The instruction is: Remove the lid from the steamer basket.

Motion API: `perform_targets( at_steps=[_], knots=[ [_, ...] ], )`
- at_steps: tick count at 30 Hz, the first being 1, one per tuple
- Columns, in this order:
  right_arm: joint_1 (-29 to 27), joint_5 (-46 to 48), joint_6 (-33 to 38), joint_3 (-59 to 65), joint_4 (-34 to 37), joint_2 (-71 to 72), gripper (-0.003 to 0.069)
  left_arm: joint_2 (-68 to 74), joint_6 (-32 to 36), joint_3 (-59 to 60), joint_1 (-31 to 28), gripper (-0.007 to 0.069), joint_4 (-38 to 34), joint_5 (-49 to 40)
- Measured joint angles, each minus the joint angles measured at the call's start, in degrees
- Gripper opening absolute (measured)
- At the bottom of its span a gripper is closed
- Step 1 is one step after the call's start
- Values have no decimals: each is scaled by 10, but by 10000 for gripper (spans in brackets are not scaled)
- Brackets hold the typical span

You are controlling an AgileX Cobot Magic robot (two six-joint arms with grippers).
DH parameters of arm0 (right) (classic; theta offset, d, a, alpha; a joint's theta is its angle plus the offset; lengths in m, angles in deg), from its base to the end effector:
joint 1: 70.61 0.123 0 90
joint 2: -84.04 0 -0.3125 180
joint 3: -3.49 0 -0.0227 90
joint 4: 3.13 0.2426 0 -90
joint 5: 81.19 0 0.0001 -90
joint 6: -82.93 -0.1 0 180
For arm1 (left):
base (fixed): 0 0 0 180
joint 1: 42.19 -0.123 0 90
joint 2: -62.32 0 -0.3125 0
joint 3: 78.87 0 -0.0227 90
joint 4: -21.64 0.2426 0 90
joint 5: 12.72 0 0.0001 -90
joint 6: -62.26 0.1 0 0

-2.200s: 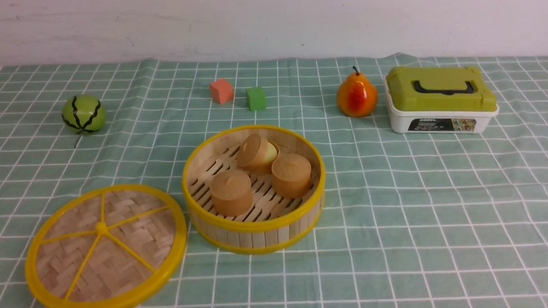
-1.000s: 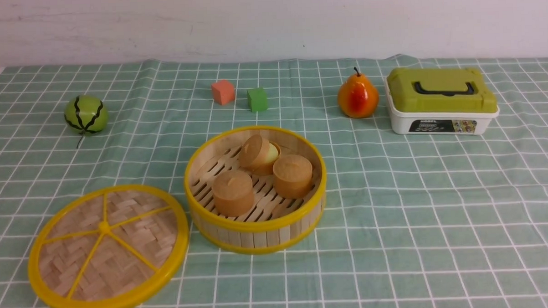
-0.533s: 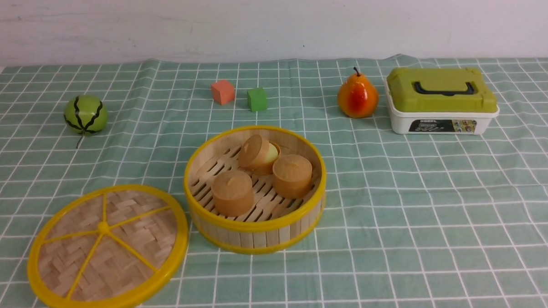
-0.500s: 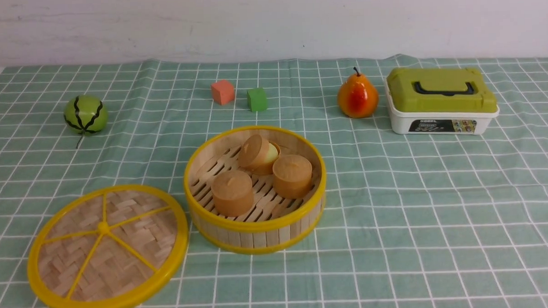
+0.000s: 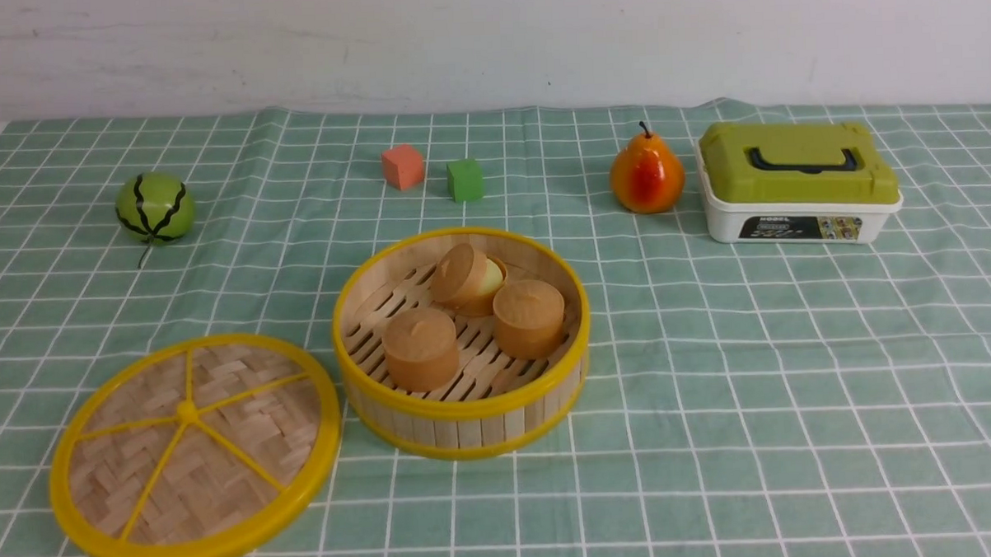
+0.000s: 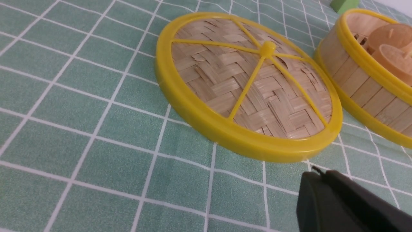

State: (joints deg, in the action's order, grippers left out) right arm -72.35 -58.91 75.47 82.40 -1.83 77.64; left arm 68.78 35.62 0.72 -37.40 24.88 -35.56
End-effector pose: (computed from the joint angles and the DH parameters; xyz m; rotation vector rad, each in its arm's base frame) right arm 0.0247 0.0001 0.1700 0.1644 1.8715 0.0911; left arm 0.0246 0.0001 0.1651 -0.3282 1.8839 -0.3156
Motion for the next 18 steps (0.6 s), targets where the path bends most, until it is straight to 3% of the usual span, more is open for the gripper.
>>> perform_targets(
  at_steps=[18],
  knots=[
    [0,0,0,0,0,0,241,0,0,0,0,22,1,0]
  ],
)
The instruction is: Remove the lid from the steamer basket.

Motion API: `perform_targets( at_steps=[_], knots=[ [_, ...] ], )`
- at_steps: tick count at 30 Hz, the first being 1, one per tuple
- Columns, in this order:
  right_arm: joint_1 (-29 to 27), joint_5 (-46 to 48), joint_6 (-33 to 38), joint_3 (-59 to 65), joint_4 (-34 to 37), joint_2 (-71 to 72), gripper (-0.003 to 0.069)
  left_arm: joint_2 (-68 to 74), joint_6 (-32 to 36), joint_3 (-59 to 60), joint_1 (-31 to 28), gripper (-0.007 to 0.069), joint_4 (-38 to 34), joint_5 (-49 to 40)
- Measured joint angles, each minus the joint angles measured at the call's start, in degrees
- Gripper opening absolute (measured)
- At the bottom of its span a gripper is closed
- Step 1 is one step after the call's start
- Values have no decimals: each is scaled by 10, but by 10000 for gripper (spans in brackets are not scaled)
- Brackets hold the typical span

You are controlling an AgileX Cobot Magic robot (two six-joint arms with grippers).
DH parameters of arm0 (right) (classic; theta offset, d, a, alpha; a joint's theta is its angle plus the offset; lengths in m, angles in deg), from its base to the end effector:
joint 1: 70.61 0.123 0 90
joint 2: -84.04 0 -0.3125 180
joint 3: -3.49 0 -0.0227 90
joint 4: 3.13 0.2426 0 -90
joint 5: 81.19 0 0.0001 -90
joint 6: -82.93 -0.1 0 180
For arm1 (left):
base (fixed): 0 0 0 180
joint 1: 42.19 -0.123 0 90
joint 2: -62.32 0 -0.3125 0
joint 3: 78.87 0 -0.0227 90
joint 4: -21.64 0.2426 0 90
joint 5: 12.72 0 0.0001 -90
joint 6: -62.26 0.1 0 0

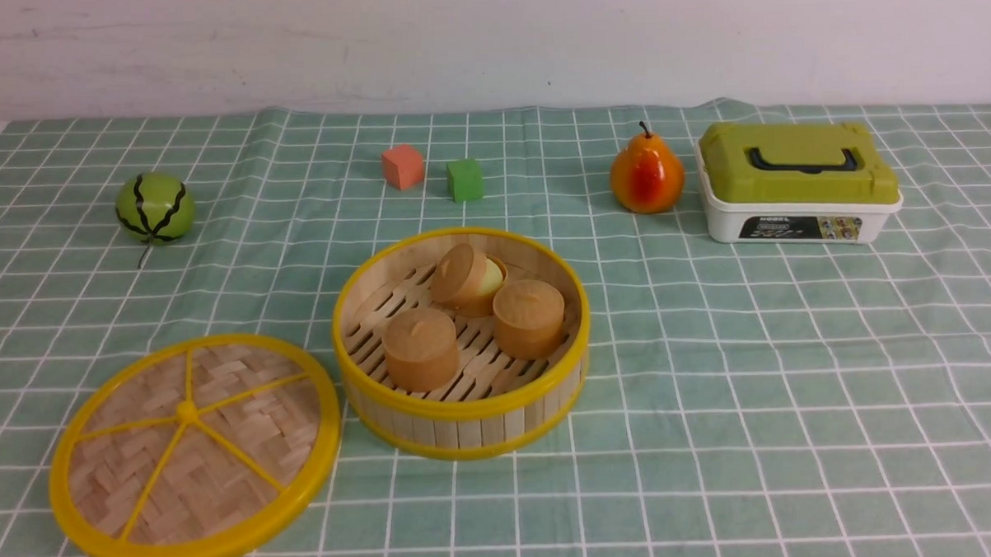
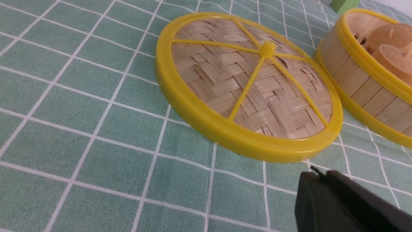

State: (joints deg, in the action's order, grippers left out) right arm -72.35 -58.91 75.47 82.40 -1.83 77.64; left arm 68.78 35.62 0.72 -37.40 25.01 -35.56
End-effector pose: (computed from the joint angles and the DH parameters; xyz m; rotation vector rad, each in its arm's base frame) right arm 0.0247 0.0001 0.1700 0.1644 1.8715 0.0911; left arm 0.0246 0.0002 0.1651 -0.3268 1.8840 -0.3134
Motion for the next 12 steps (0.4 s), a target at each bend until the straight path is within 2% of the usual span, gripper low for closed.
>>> perform_targets(
  at_steps=[12],
  knots=[
    [0,0,0,0,0,0,241,0,0,0,0,36,1,0]
  ],
)
